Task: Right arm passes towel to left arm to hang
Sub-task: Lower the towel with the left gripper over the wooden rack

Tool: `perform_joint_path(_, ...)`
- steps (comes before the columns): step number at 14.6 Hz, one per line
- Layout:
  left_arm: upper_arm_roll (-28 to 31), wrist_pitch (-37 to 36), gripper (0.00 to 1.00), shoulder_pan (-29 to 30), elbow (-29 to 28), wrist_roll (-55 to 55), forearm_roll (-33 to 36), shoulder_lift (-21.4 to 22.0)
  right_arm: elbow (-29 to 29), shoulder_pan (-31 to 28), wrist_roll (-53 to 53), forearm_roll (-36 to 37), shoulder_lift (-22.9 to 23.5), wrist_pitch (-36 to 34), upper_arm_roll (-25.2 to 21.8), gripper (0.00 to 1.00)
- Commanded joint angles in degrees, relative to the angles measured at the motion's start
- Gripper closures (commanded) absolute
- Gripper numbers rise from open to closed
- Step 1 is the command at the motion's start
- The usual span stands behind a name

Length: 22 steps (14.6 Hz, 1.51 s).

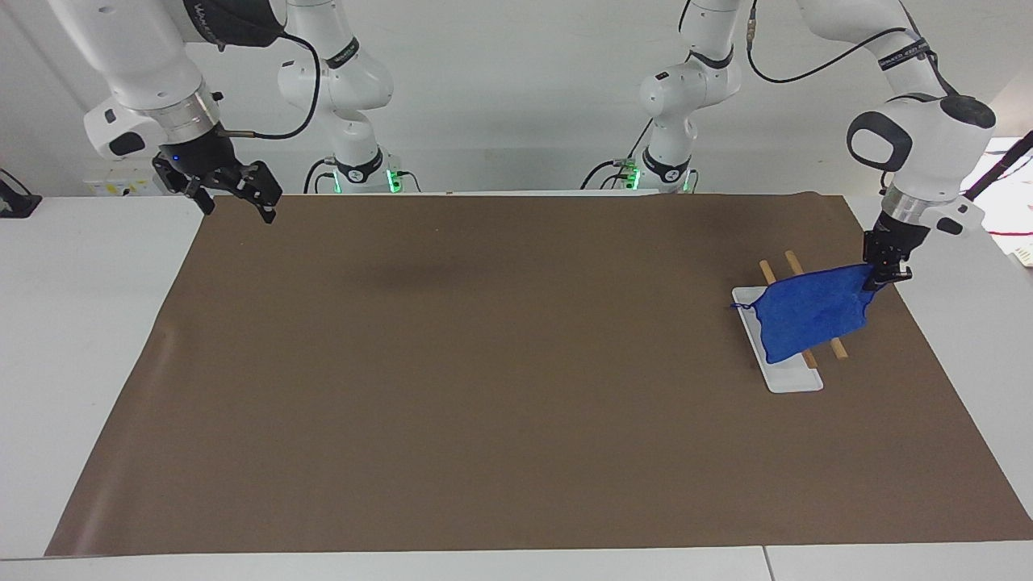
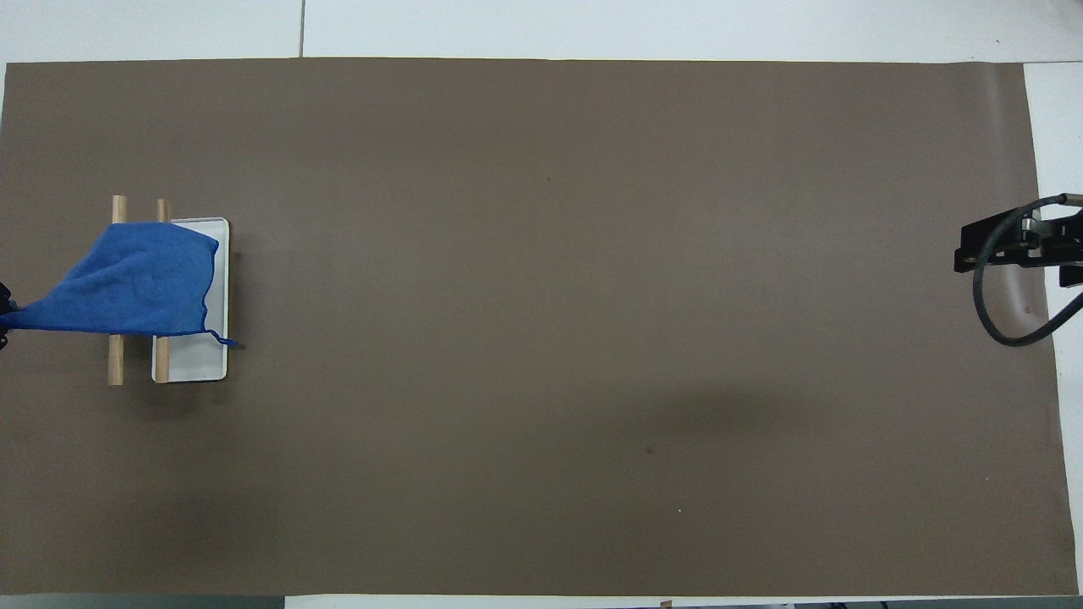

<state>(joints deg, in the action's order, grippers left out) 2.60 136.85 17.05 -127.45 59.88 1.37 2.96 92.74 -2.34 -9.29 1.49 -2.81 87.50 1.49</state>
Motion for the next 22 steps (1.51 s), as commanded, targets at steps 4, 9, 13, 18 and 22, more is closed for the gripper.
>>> perform_joint_path(4, -0.5, 2.3, 0.72, -0.5, 0.0, -0.6, 0.6, 0.0, -0.1, 0.0, 1.6, 0.5, -0.1, 0.0, 0.5, 0.00)
perform_joint_path(9, -0.5, 1.6, 0.00, -1.8, 3.3, -0.9, 0.6, -0.8, 0.0, 0.0, 1.3, 0.3, -0.1, 0.0, 0.5, 0.00)
perform_joint_path(13, -1.1, -2.4, 0.00, -4.1, 7.9, -3.5, 0.6, -0.8, 0.1, -0.1, 1.1, 0.1, -0.2, 0.0, 0.5, 0.00)
perform_joint_path(18, -1.1, -10.1, 0.00, -10.1, 15.8, -10.4, 0.6, -2.2, 0.3, 0.0, 0.7, 0.1, -0.4, 0.0, 0.5, 0.00)
perform_joint_path(22, -1.1, -13.8, 0.00, -13.4, 16.7, -26.3, 0.6, -2.1, 0.5, 0.1, -1.8, 0.1, -0.4, 0.0, 0.5, 0.00)
